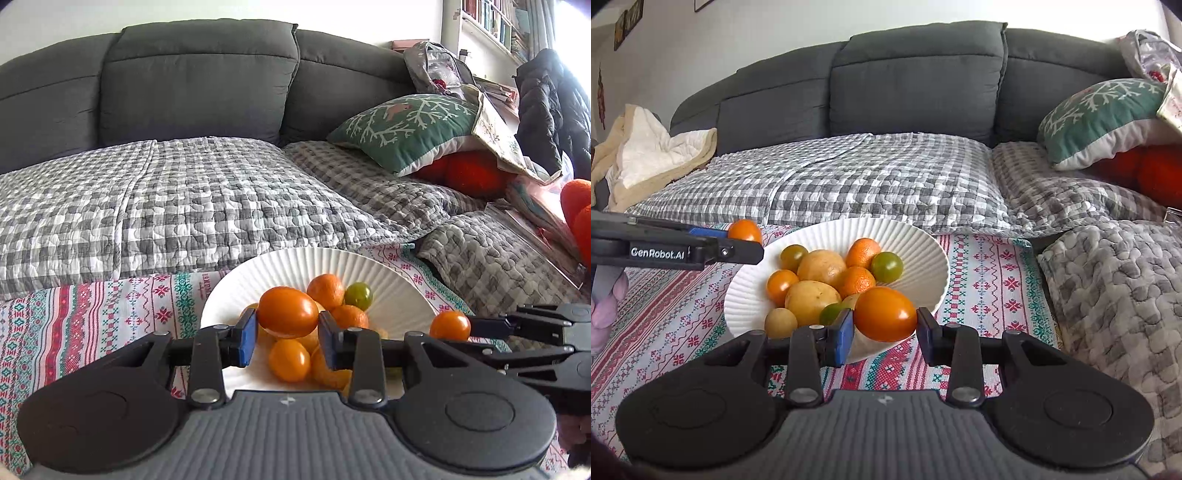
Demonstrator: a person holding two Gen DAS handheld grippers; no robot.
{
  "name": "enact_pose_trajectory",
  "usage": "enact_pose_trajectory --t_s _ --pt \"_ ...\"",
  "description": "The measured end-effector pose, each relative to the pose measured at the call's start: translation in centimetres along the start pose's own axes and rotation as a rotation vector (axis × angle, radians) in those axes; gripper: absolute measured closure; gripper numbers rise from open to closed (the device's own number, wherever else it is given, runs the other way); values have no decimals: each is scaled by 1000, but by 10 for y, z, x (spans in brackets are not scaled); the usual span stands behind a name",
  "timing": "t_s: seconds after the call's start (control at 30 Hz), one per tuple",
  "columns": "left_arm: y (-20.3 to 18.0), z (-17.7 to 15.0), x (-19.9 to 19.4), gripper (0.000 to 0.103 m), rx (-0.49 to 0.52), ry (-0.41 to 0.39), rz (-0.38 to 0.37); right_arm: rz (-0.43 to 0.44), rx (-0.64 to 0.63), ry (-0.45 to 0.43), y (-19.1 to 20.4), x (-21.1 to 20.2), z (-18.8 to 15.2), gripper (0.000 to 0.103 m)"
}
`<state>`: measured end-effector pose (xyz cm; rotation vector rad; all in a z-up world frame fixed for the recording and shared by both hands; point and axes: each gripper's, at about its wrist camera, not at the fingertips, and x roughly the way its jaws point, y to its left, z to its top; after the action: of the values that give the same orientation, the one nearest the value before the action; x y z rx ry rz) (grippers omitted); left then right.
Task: Organize fruits
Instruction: 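Carry both orange tomatoes over the white plate and open both tools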
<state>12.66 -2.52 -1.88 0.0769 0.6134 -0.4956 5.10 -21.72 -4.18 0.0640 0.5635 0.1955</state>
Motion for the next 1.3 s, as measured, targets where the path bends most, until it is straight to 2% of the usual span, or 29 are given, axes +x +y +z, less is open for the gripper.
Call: enact_pose_trajectory --t_s 0.33,0.7,0.83,1.17,1.3 --pt "0 23 47 74 -40 71 -10 -18 -14 -3 -1 11 6 70" --pt "3 38 84 74 -61 160 18 -31 -13 3 -4 22 10 70" --pt "5 38 94 74 -101 216 38 -38 -28 6 -2 24 11 70" --pt "10 38 93 71 -138 215 38 -20 -20 14 -1 29 16 70" --pt "6 41 81 64 -114 202 41 -10 -16 11 0 23 15 57"
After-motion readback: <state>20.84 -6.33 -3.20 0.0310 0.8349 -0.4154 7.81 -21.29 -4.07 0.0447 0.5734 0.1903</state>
